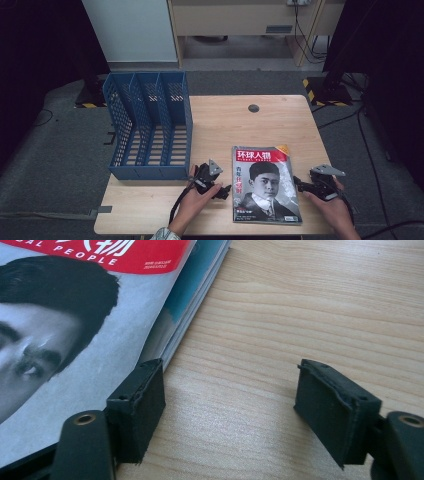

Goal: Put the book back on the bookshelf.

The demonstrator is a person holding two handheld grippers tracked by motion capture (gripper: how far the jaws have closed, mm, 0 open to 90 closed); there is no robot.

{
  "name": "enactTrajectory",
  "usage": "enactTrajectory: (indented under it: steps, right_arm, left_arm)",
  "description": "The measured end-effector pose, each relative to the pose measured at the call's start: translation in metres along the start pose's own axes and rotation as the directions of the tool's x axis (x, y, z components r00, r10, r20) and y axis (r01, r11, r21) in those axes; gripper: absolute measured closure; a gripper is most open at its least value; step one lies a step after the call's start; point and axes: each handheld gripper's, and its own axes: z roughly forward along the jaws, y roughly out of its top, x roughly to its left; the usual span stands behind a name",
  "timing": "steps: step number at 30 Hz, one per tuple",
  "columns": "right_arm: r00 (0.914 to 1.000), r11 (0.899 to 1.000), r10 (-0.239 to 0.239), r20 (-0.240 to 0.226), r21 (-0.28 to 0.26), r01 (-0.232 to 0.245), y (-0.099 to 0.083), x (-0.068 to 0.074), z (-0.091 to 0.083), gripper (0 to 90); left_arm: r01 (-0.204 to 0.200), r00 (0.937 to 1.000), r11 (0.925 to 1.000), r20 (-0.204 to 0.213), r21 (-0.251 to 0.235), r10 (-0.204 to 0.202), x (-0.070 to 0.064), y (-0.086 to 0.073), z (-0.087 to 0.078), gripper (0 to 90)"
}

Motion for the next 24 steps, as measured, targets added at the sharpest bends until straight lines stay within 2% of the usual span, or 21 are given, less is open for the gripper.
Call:
enactTrajectory:
  steps: [2, 5, 6, 10, 14, 17, 19, 20, 21, 24]
  right_arm:
    - [1.0000, 1.000, 0.004, 0.002, 0.006, -0.004, 0.000, 0.000, 0.000, 25.1]
    - [0.9999, 1.000, 0.016, 0.006, 0.026, -0.016, 0.001, -0.001, -0.001, 22.7]
    - [0.9995, 0.999, 0.028, 0.015, 0.022, -0.028, 0.002, -0.003, -0.003, 21.2]
    - [0.9978, 0.998, 0.063, 0.019, -0.003, -0.063, 0.005, -0.006, -0.007, 19.7]
    - [0.9962, 0.996, 0.087, 0.003, -0.013, -0.087, 0.009, -0.007, -0.011, 16.5]
    - [0.9949, 0.994, 0.095, -0.033, -0.051, -0.096, 0.013, -0.002, -0.018, 11.2]
    - [0.9957, 0.995, 0.080, -0.048, -0.051, -0.082, 0.013, 0.000, -0.018, 9.4]
    - [0.9928, 0.998, 0.045, -0.111, -0.043, -0.050, 0.013, 0.008, -0.016, 7.7]
    - [0.9928, 0.998, 0.045, -0.111, -0.043, -0.050, 0.013, 0.008, -0.016, 7.7]
    - [0.9882, 0.999, 0.018, -0.152, -0.026, -0.022, 0.015, 0.020, -0.011, 11.2]
  left_arm:
    - [0.001, 1.0000, 1.0000, 0.004, -0.001, -0.001, -0.001, 0.001, 0.000, 0.0]
    - [0.013, 0.9997, 0.9998, 0.022, -0.016, -0.013, -0.002, 0.003, -0.002, 5.6]
    - [0.018, 0.9992, 0.9992, 0.036, -0.037, -0.016, -0.003, 0.005, -0.005, 5.1]
    - [0.007, 0.9992, 0.9982, 0.040, -0.060, -0.005, -0.006, 0.006, -0.006, 5.3]
    - [0.014, 0.9986, 0.9968, 0.051, -0.079, -0.010, -0.010, 0.008, -0.007, 5.8]
    - [0.020, 0.9975, 0.9947, 0.069, -0.101, -0.013, -0.014, 0.009, -0.010, 6.5]
    - [0.016, 0.9966, 0.9938, 0.082, -0.110, -0.007, -0.018, 0.011, -0.011, 6.7]
    - [0.021, 0.9956, 0.9915, 0.093, -0.129, -0.009, -0.023, 0.013, -0.012, 6.7]
    - [0.021, 0.9956, 0.9915, 0.093, -0.129, -0.009, -0.023, 0.013, -0.012, 6.5]
    - [0.020, 0.9939, 0.9903, 0.110, -0.137, -0.005, -0.029, 0.015, -0.011, 6.3]
